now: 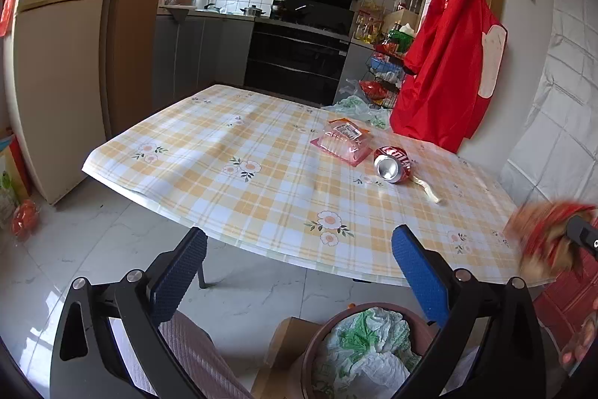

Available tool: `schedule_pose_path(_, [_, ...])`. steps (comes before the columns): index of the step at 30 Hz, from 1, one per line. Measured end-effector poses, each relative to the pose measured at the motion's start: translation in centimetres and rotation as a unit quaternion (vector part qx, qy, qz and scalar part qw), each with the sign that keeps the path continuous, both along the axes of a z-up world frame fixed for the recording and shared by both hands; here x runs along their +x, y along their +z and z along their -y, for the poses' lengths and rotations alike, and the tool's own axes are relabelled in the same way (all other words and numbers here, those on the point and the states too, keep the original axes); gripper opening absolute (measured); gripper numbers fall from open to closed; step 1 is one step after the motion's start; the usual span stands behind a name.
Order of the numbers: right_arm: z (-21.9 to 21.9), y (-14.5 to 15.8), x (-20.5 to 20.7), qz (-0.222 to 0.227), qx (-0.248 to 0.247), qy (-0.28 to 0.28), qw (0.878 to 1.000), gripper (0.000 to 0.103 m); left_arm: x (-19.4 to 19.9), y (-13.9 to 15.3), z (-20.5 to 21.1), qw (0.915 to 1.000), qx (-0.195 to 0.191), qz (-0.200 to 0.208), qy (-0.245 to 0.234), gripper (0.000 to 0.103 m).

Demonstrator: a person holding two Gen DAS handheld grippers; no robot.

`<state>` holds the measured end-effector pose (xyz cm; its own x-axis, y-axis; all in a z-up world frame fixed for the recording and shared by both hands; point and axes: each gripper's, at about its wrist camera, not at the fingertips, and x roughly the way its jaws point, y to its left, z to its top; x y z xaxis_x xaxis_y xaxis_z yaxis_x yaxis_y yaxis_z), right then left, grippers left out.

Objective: Collect trash
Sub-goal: 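Reach both tools toward the crushed red soda can and clear plastic glove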

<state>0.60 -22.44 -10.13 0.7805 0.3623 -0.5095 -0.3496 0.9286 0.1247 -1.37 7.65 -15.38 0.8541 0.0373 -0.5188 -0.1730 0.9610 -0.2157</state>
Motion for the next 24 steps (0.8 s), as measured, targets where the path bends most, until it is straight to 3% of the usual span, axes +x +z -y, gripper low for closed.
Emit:
schedule_pose_path(7, [-1.0,0.1,-0.3,0.008,-0.022,-0.002,1.0,0.097,-0.2,0.1,-0.3,1.0,-0.002,0.001,0.004,0.097])
schedule_pose_path(24, [2.6,-3.4,3.4,-0.051,-0.009,-0.067,0.996,0.097,1.9,-2.3,0.2,0.9991,0.011,-0.04,-0.003,0.097])
